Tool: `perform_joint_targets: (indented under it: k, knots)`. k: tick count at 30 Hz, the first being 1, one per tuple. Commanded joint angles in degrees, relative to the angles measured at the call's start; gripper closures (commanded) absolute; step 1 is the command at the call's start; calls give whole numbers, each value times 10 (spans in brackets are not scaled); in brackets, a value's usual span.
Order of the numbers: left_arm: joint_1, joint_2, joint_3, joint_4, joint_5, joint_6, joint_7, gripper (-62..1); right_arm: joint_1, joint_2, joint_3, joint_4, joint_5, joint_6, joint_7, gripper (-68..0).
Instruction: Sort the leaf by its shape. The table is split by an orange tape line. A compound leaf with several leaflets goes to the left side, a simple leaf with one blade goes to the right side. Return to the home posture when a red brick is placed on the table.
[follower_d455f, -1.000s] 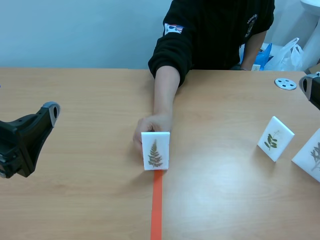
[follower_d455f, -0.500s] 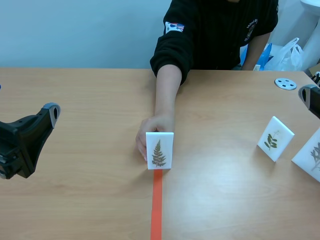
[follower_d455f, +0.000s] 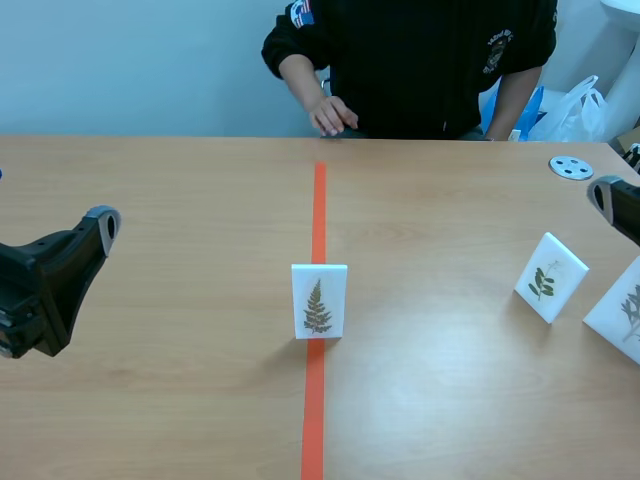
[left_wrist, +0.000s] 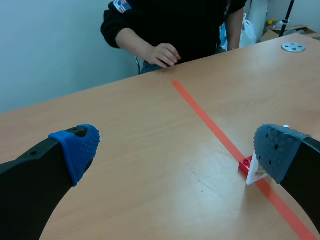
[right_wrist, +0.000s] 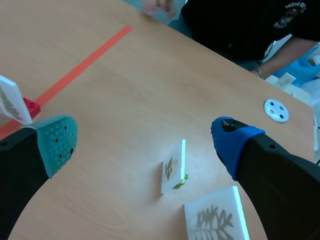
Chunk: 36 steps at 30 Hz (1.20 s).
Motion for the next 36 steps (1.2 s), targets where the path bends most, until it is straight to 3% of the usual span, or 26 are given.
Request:
perform_joint_targets:
  k: [1, 5, 9, 13, 16, 18, 23, 29, 36]
  knots:
    - [3, 1, -2, 8, -1, 0, -6, -623, 28, 23, -17, 0, 6, 5, -2, -547]
    - [3, 3, -2, 8, -1, 0, -2, -623, 77, 44, -74, -38, -16, 7, -8, -536]
    - [3, 8, -2, 8, -1, 0, -2, -623, 143, 46, -144, -103, -22, 7, -7, -449]
    - [3, 15, -2, 8, -1, 0, -1, -623, 215, 46, -226, -163, -41, 13, -5, -446]
    - [3, 22, -2, 8, -1, 0, 0, -623, 264, 46, -283, -200, -60, 17, 2, -529]
    - [3, 26, -2, 8, -1, 0, 0, -623, 297, 46, -320, -221, -70, 38, 6, -604]
    - [3, 40, -2, 8, -1, 0, 0, -623, 365, 41, -409, -274, -82, 63, 23, -623]
    - [5, 49, -2, 8, -1, 0, 1, -623, 436, 11, -496, -344, -101, 78, 41, -611]
    - [5, 49, -2, 8, -1, 0, 0, -623, 507, -58, -580, -449, -136, 77, 71, -590]
